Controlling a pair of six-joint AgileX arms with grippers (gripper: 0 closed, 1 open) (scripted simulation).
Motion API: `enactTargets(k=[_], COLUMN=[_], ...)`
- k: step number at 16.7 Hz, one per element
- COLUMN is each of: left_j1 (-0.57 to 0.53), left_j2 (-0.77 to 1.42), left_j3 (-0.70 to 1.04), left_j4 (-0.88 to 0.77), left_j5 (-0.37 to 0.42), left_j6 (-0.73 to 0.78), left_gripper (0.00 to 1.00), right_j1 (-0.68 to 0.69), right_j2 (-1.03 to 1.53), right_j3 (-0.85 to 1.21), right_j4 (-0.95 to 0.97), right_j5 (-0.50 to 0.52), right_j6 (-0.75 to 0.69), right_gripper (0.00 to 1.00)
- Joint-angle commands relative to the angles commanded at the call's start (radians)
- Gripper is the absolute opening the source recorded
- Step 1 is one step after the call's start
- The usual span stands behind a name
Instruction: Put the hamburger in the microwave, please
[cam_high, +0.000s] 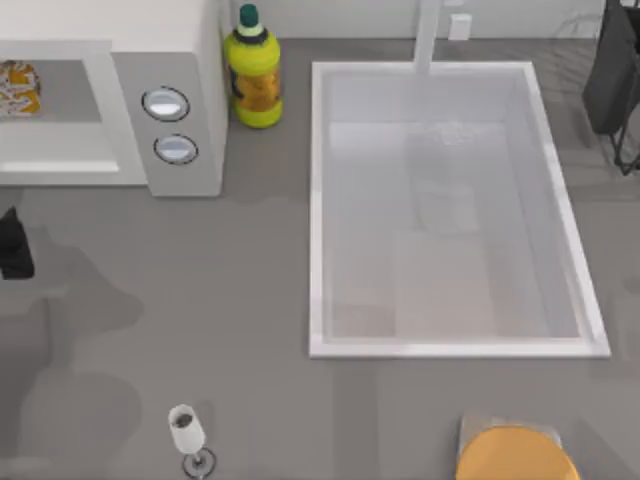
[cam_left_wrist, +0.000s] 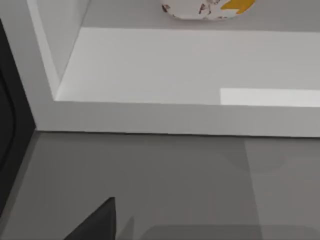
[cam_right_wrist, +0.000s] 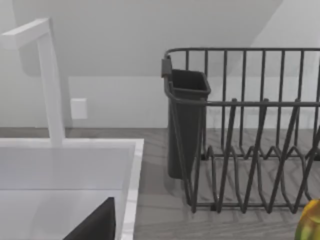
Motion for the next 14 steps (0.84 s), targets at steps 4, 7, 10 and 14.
enactTargets(k=[4,7,10,14], left_j1=[0.0,0.001,0.001,0.001], left_j2=[-0.126,-0.261,-0.386,-0.452], left_j3=[0.035,0.076,0.113,0.134], left_j4=[-0.151,-0.353,-0.517,-0.589], left_j5=[-0.003,-0.005,-0.006,-0.007], left_j6=[-0.001,-0.002,-0.002,-0.002], left_gripper=[1.0,1.0,1.0,1.0], right_j1=[0.0,0.0,0.0,0.0], right_j2=[0.0,0.0,0.0,0.0], right_j3=[0.0,0.0,0.0,0.0], right_j4=[0.0,0.0,0.0,0.0], right_j5=[0.0,0.0,0.0,0.0], right_j6=[0.0,0.0,0.0,0.0], right_gripper=[1.0,1.0,1.0,1.0])
